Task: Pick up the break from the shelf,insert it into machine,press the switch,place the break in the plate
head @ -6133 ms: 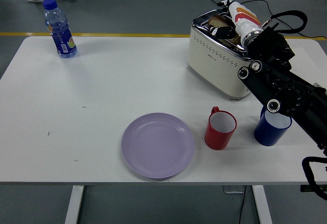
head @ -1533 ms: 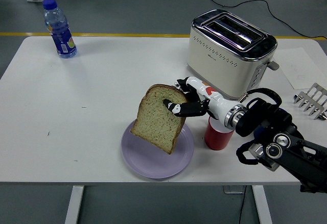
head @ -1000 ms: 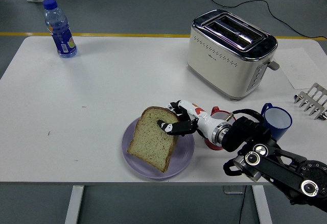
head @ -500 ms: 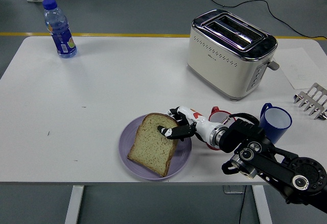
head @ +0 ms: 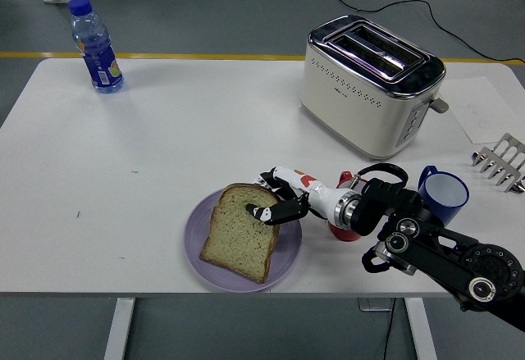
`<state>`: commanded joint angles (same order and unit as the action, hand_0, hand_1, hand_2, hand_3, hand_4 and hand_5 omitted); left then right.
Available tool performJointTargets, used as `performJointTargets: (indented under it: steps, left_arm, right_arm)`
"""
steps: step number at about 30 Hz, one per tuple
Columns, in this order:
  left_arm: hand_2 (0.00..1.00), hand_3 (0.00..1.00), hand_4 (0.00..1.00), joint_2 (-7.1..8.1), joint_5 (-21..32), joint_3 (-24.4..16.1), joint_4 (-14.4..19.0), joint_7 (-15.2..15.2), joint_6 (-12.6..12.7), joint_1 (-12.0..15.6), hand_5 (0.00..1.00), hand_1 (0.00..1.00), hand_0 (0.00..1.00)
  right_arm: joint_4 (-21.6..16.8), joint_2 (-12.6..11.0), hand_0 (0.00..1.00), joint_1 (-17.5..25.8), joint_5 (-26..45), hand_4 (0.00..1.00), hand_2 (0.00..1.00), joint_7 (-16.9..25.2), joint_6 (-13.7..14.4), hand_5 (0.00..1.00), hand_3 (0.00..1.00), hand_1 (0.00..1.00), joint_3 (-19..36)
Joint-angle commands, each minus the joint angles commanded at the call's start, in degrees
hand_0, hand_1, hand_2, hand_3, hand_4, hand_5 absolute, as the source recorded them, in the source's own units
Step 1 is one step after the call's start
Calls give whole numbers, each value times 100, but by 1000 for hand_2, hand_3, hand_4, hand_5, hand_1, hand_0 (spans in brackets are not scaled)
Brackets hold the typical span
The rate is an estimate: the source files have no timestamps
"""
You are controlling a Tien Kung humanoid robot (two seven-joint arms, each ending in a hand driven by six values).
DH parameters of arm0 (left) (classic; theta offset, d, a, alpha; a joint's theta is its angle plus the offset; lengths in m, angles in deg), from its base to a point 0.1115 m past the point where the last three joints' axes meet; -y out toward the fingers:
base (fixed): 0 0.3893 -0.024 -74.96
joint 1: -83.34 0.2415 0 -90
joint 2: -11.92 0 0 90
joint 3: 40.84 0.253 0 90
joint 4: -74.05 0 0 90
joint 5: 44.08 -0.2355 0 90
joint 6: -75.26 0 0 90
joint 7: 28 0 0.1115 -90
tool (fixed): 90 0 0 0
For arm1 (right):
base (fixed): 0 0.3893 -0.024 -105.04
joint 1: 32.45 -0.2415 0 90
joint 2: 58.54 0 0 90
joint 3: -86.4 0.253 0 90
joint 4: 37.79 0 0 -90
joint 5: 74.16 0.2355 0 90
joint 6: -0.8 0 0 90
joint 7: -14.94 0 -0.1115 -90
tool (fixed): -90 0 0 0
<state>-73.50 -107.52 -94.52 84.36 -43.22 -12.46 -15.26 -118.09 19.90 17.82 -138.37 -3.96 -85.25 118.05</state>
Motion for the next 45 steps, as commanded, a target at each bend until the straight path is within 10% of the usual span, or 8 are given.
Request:
performJointTargets:
  steps: [19,35,45]
  left_arm:
    - [678,560,287,-4,-2,-10,0,-3,2,1,833,692,679]
    - [678,561,288,-12,-96,-54,0,-22,-18,48,834,691,680]
    - [678,560,288,-23,-194,-100,0,-27,-40,102,834,692,680]
  right_arm:
    - [50,-25,895,-43,-1378,738,871,491,-609,323,838,884,190]
    - [-346,-187,911,73,-2693,752,890,1144,162,333,858,902,616]
    - [-1269,-547,891,345,-1623,728,840,2481,619,352,828,848,1347]
